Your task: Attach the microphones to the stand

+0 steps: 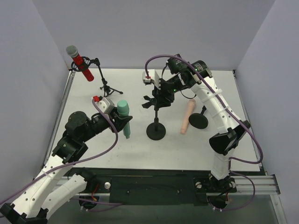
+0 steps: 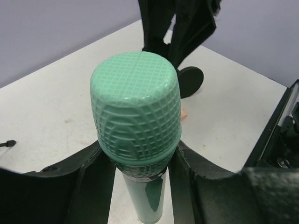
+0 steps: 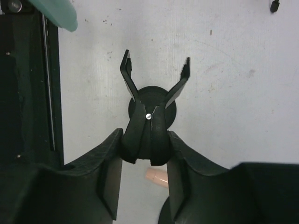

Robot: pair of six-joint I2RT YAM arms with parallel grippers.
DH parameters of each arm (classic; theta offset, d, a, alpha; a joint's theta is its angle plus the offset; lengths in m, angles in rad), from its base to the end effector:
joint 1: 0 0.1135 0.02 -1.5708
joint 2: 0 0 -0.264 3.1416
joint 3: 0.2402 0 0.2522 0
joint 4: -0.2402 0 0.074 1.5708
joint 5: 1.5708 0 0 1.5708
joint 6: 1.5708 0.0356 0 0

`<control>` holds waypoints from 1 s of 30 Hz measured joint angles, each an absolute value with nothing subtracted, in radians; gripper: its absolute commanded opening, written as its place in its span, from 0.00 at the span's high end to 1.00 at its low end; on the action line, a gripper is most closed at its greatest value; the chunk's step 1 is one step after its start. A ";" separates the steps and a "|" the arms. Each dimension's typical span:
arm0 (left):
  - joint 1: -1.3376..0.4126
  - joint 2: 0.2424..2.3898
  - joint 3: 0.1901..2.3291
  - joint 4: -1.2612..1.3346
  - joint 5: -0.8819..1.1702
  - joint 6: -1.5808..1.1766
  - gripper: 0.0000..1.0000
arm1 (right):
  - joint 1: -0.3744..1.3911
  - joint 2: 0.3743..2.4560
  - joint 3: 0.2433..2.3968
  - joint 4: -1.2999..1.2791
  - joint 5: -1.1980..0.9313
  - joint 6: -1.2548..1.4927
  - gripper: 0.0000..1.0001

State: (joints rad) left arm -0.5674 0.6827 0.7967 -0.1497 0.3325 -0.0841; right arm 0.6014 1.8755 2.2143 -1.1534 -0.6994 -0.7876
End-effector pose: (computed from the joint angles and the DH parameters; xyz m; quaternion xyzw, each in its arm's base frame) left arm 0.1281 -0.0954 0.3637 0.2814 0.6616 -0.3320 0.6107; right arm 0.3002 0.2338 0.4297 -0.6560 0.5899 0.2848 0.3749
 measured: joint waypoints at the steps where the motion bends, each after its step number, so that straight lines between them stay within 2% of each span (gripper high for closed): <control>1: -0.561 0.705 0.813 -0.141 0.331 -0.083 1.00 | 0.601 1.874 2.214 -1.158 -0.704 -0.794 0.85; 3: -0.546 0.759 0.853 -0.120 0.328 -0.081 1.00 | 0.599 1.868 2.215 -1.168 -0.708 -0.806 0.91; 7: -0.500 0.870 0.923 -0.056 0.330 -0.082 1.00 | 0.596 1.868 2.214 -1.174 -0.713 -0.820 0.93; 14: -0.433 1.029 0.976 0.107 0.413 -0.123 1.00 | 0.595 1.868 2.213 -1.178 -0.722 -0.825 0.95; 22: -0.425 1.202 0.992 0.391 0.544 -0.313 1.00 | 0.594 1.868 2.212 -1.180 -0.731 -0.831 0.96; 30: -0.469 1.246 0.975 0.590 0.554 -0.413 1.00 | 0.578 1.868 2.201 -1.179 -0.764 -0.826 0.97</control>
State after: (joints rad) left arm -0.4694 1.2461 0.9752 0.5896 0.5537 -0.4126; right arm 0.5781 1.8679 2.2005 -1.1790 -0.7639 -0.8265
